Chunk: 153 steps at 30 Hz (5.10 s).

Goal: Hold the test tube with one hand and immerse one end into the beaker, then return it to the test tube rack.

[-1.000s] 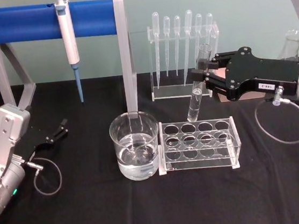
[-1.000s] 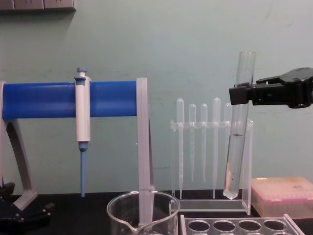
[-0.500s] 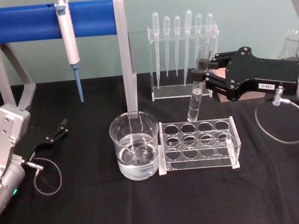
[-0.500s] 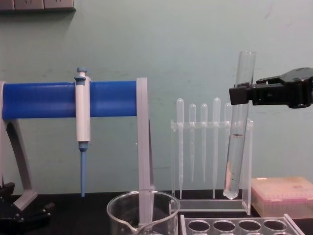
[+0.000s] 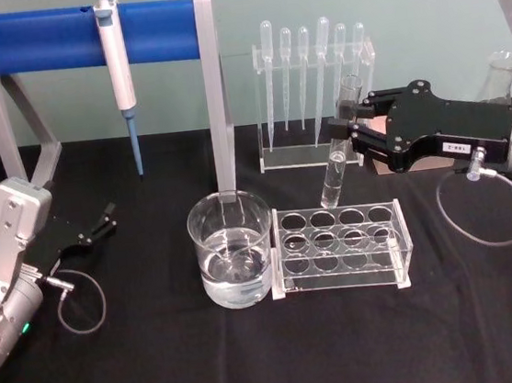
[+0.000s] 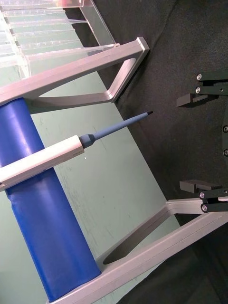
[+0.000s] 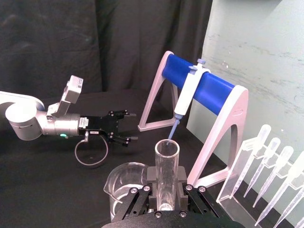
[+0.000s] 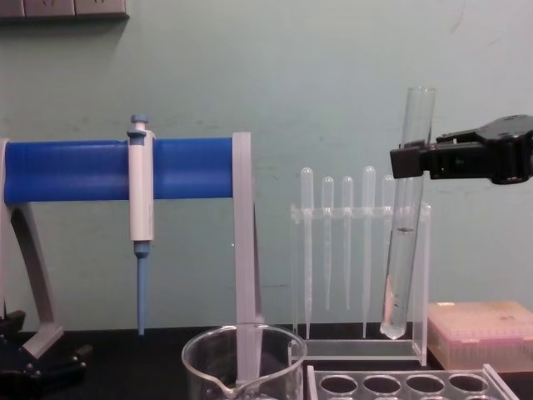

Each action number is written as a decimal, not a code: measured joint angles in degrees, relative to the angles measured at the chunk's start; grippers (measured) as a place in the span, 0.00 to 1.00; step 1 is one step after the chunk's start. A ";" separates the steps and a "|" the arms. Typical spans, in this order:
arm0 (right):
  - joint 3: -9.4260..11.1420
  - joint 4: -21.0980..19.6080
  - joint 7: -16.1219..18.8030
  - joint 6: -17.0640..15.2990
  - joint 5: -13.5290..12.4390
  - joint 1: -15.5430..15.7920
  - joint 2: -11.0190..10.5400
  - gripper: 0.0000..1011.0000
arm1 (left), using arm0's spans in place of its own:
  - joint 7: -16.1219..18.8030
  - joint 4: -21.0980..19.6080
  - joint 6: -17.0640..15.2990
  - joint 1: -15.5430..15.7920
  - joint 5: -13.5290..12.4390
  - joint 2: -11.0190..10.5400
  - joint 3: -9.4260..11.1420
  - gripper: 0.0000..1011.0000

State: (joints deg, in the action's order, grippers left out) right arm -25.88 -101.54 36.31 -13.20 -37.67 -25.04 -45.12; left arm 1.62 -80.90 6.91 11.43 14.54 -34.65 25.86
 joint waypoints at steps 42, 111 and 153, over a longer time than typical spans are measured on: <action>0.00 0.00 0.01 0.00 0.00 0.00 0.00 0.24 | 0.00 0.00 0.00 0.00 0.00 0.00 0.00 0.99; -14.57 8.29 0.35 1.66 5.31 -10.31 11.97 0.24 | 0.00 0.00 0.00 0.00 0.00 0.00 0.00 0.99; -13.71 17.41 1.25 5.65 11.23 -5.39 16.83 0.24 | 0.00 0.00 0.00 0.00 0.00 0.00 0.00 0.99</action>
State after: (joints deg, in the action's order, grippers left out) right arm -39.59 -84.13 37.56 -7.55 -26.44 -30.43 -28.29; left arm 1.62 -80.90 6.91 11.43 14.55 -34.65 25.86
